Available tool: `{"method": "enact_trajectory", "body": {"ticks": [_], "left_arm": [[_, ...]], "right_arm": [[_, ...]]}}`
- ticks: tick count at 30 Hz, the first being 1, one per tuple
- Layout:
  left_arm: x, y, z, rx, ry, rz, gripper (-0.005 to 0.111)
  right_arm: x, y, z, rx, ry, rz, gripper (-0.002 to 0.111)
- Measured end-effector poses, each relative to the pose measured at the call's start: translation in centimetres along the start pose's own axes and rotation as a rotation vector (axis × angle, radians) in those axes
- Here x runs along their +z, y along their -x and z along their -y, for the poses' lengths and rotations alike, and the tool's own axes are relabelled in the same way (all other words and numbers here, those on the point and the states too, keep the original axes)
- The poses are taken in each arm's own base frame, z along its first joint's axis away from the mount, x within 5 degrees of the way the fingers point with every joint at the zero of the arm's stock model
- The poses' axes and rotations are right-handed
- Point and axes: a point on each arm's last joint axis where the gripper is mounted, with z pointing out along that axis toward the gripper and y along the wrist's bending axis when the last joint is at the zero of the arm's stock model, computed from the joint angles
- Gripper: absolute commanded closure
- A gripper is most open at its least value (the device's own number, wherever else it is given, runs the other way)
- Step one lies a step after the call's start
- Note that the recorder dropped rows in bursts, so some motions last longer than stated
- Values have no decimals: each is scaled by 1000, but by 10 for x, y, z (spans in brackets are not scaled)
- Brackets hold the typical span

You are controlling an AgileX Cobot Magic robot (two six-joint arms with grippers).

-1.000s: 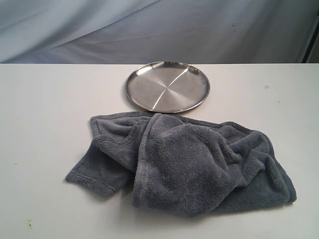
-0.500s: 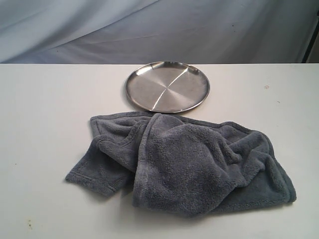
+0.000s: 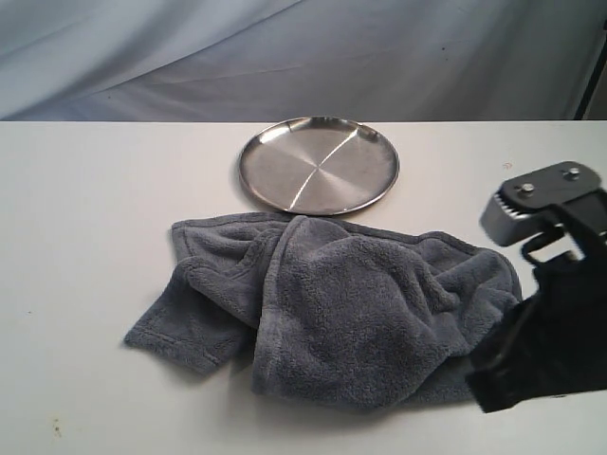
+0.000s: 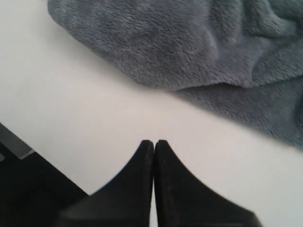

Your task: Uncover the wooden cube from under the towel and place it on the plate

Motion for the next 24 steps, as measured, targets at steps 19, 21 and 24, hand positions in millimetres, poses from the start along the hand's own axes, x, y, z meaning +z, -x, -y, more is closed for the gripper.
{"method": "enact_trajectory", "body": {"ticks": [19, 21, 24], "left_arm": [[0, 0, 0, 0, 0, 0, 105], [0, 0, 0, 0, 0, 0, 105], [0, 0, 0, 0, 0, 0, 105]], "right_arm": [[87, 28, -22, -97, 0, -43, 108], [84, 30, 0, -22, -54, -51, 108], [80, 33, 23, 55, -101, -35, 108]]}}
